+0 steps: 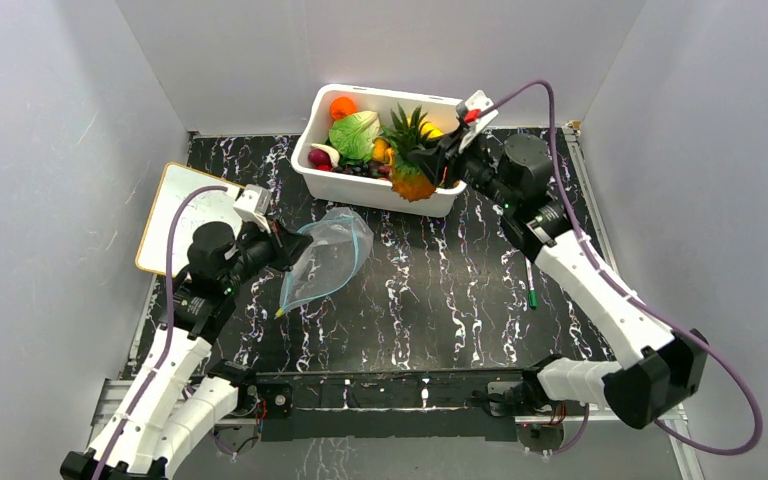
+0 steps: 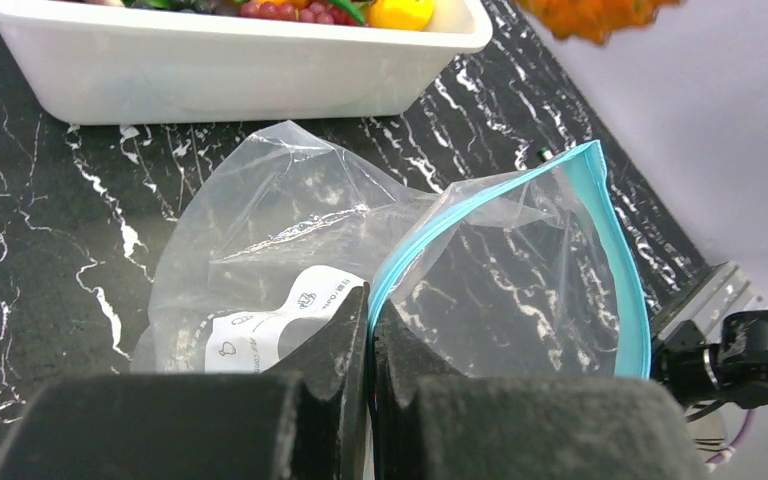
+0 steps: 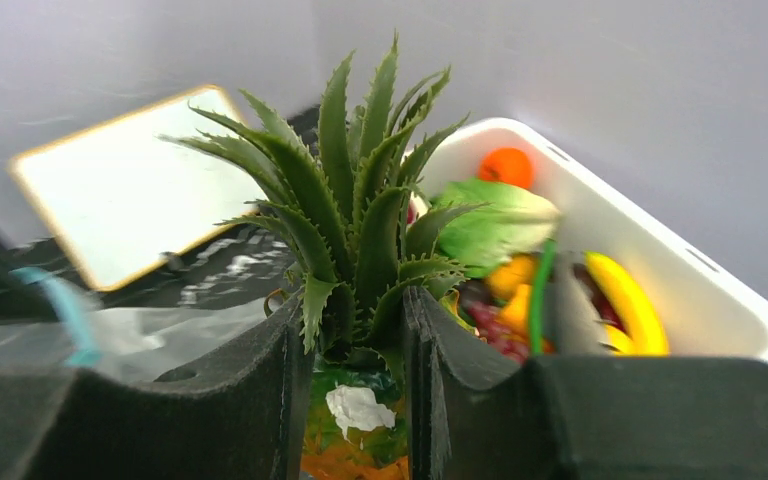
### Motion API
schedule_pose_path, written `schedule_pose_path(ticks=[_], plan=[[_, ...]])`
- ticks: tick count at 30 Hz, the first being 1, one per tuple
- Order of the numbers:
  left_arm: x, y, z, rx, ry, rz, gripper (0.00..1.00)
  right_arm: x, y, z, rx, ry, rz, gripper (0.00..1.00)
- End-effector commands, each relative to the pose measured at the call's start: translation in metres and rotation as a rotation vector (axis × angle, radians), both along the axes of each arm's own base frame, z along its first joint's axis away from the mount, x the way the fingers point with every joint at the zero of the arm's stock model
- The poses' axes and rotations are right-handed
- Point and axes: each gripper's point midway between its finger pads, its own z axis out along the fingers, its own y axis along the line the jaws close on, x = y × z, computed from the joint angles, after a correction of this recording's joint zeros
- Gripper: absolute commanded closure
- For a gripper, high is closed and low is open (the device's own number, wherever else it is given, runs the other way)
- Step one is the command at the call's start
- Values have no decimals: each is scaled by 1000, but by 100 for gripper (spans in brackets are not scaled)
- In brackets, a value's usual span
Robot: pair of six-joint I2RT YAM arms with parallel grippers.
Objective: Place the food in the zip-top bag and seal the zipper
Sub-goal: Pick up the fake fruit from the bin, then place the fake fruit in the zipper food storage bag.
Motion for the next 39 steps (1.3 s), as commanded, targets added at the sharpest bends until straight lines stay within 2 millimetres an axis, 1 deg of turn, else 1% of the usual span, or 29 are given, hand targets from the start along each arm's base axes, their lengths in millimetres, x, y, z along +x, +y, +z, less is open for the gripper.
schedule_pose_path(ticks=[1, 7, 12, 14, 18, 22, 25, 28, 30, 32, 34, 37, 39], plan=[[-3, -8, 27, -72, 5, -19, 100, -55, 20, 48, 138, -101, 208, 83], [1, -11, 26, -99, 81, 2, 100, -105, 30, 76, 233, -154, 364, 83], [3, -13, 32, -151, 136, 27, 100, -147, 41, 96, 328, -180, 514, 83], [4, -15, 33, -162, 163, 32, 100, -163, 49, 100, 353, -188, 575, 83], [7, -18, 33, -184, 228, 41, 100, -185, 71, 99, 357, -208, 648, 83], [5, -26, 40, -231, 254, 17, 100, -193, 93, 92, 347, -212, 687, 83], [0, -30, 49, -285, 263, -4, 100, -200, 103, 85, 361, -264, 718, 84], [-5, -33, 59, -335, 265, -16, 100, -207, 110, 71, 369, -300, 745, 84], [-10, -35, 69, -357, 257, -36, 100, -205, 114, 54, 323, -314, 739, 84], [-14, -36, 76, -371, 253, -54, 100, -201, 114, 40, 296, -333, 709, 83], [-17, -36, 81, -378, 249, -60, 100, -197, 112, 32, 272, -359, 681, 83], [-19, -36, 82, -371, 254, -66, 100, -194, 108, 21, 224, -381, 648, 84], [-20, -36, 81, -368, 262, -69, 100, -195, 102, 19, 211, -412, 624, 84]])
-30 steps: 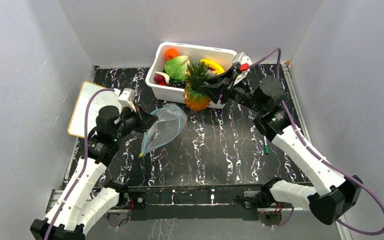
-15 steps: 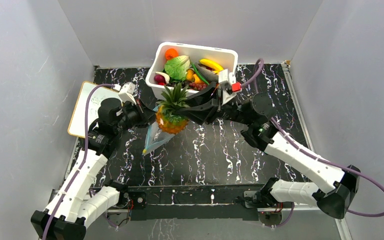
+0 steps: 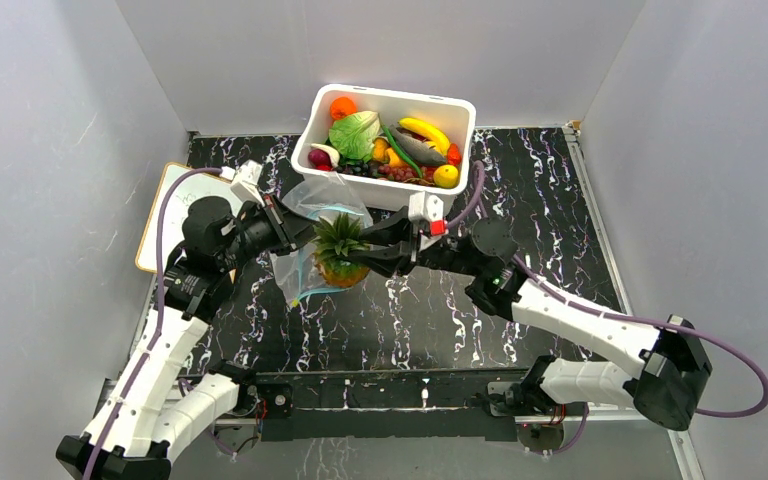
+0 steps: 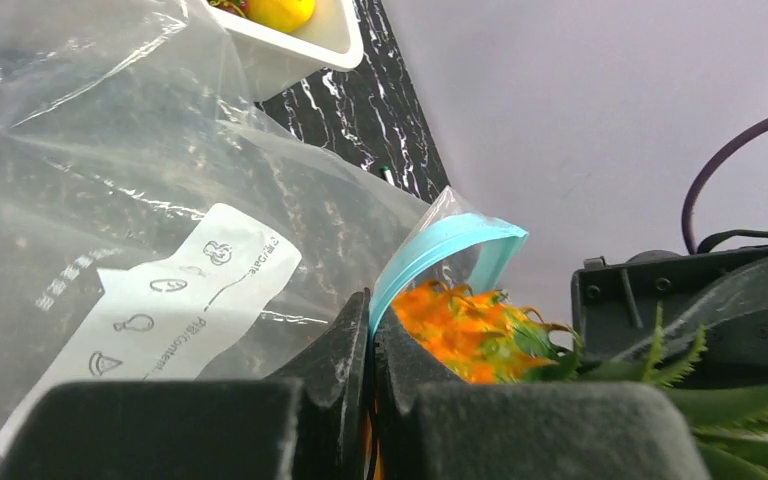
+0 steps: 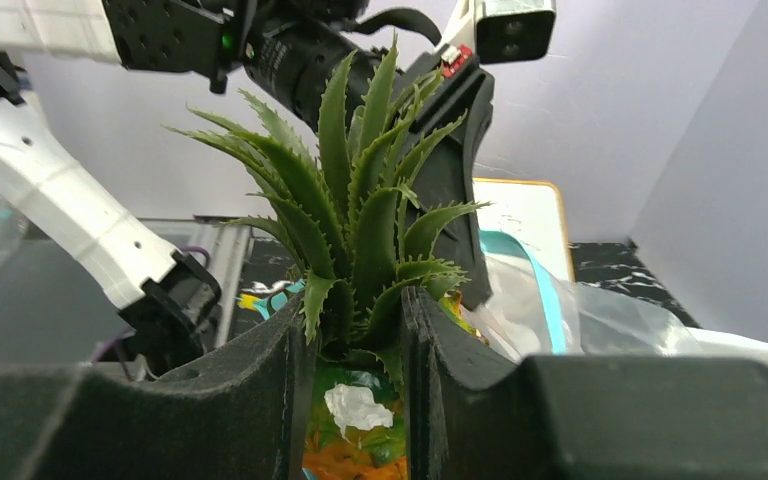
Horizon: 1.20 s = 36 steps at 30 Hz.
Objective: Place the food in the zip-top bag and seal the zipper
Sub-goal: Place the fake fruit in the zipper food storage bag.
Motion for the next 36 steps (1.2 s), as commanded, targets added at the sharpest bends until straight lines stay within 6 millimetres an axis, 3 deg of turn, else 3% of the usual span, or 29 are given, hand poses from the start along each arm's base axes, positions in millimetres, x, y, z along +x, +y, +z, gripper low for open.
schedule_pose_path(ticks=[1, 11, 18, 24, 33, 36], plan=[[-13, -5, 23, -39, -26, -50, 100, -5, -24, 38, 113, -206, -89, 84], [-22, -15, 23, -68, 54, -123, 100, -32, -31, 64, 208, -413, -15, 84], [-35, -22, 42, -129, 53, -188, 100, -26, -30, 12, 67, -549, -52, 84], [-39, -25, 47, -153, 64, -214, 100, -30, -35, -10, -7, -599, -49, 84], [-41, -26, 32, -114, 91, -251, 100, -48, -27, 5, -13, -754, 72, 84], [-44, -29, 32, -124, 96, -284, 100, -46, -22, -5, -59, -784, 94, 84]])
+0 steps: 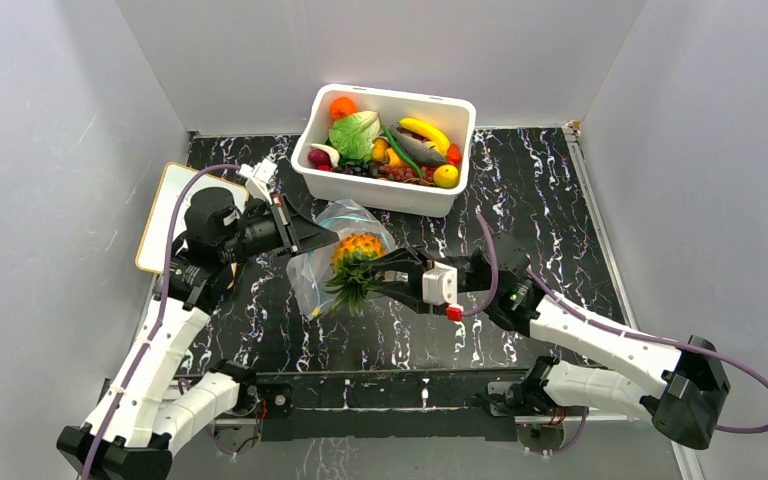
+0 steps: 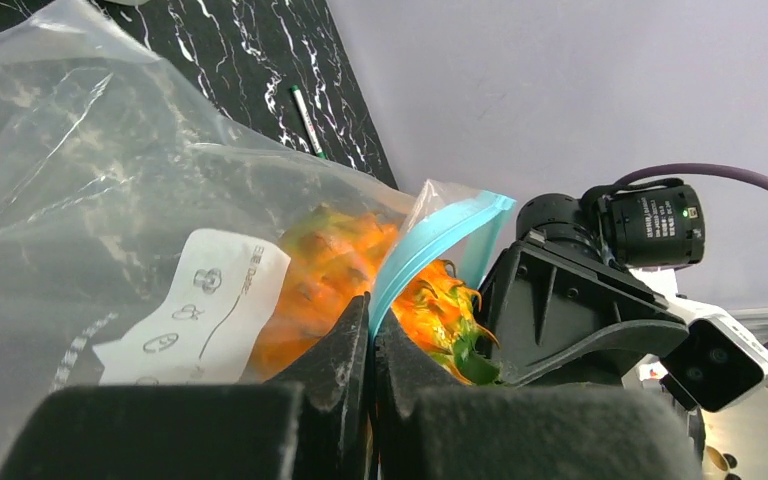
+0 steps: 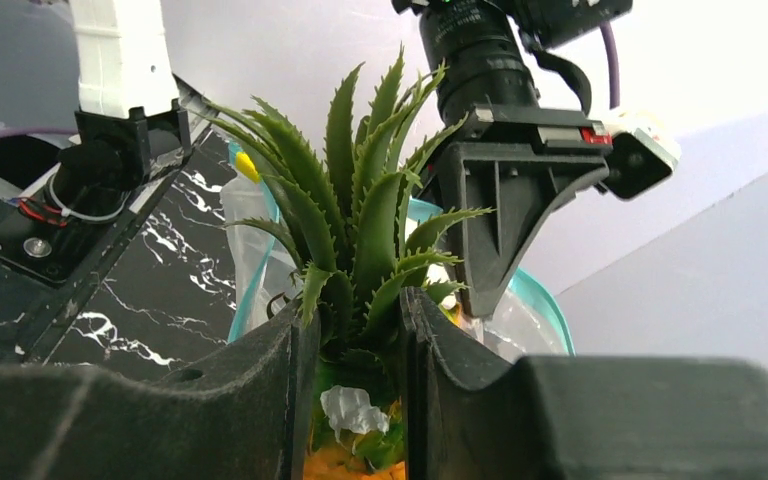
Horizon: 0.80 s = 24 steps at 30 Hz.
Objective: Place the food in the zip-top bag and seal the zipper
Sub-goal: Place the fake fruit in the zipper food storage bag.
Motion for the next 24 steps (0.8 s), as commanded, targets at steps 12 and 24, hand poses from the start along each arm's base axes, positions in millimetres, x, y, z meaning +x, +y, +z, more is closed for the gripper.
schedule_pose_path(ticks=[12, 24], plan=[[-25, -8, 24, -28, -62, -153, 100, 34, -1, -16, -112, -70, -175, 62], [-1, -3, 7, -9, -37, -27, 100, 41, -14, -15, -106, 250, -277, 39]])
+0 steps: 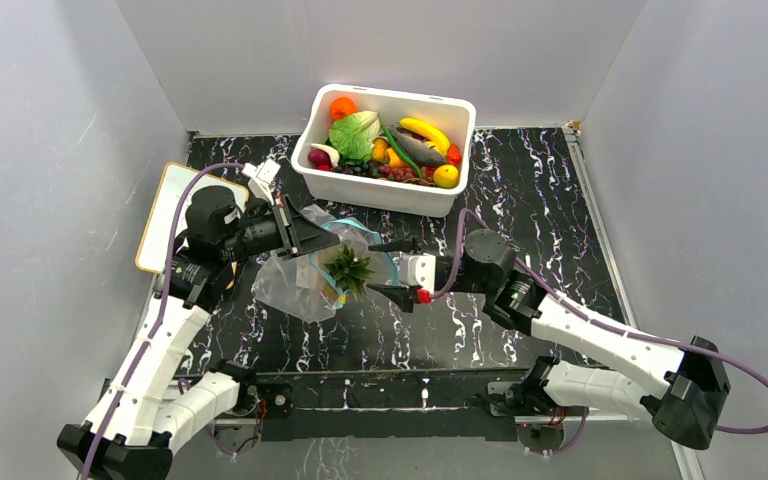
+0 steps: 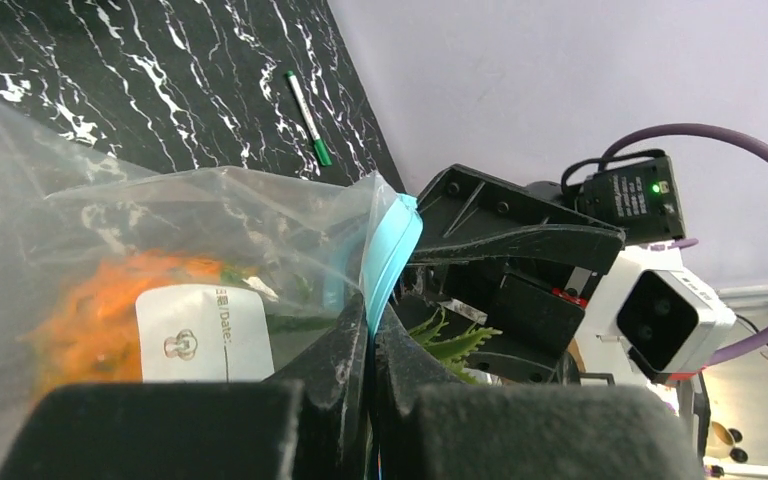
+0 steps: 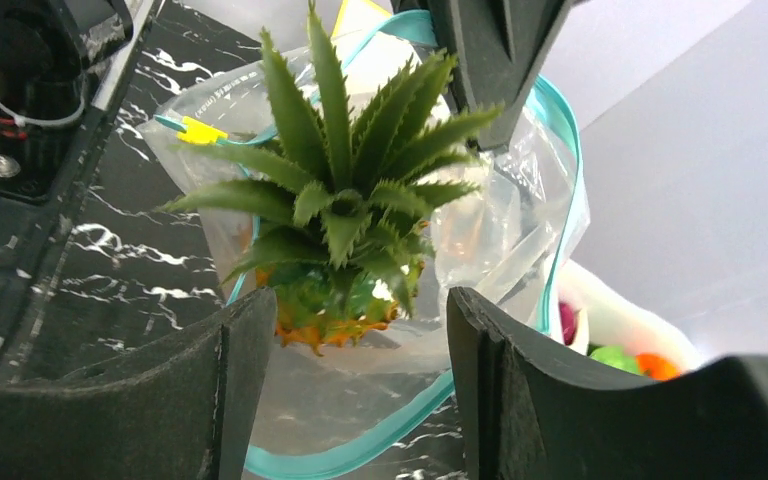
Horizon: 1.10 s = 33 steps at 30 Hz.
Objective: Place the food in the zip-top bag and seal the zipper
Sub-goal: Place the fake fruit in the zipper food storage bag.
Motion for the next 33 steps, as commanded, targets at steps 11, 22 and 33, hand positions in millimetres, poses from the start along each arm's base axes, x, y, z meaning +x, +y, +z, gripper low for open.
schedule_pose_path(ticks=[11, 22, 33], plan=[[30, 9, -11, 45, -27, 143, 100, 28, -33, 49, 275, 857, -437, 44], [40, 12, -20, 67, -34, 185, 100, 36, -58, -1, 427, 1392, -761, 51], [38, 12, -17, 54, -40, 185, 100, 35, -34, -54, 384, 1566, -771, 59]])
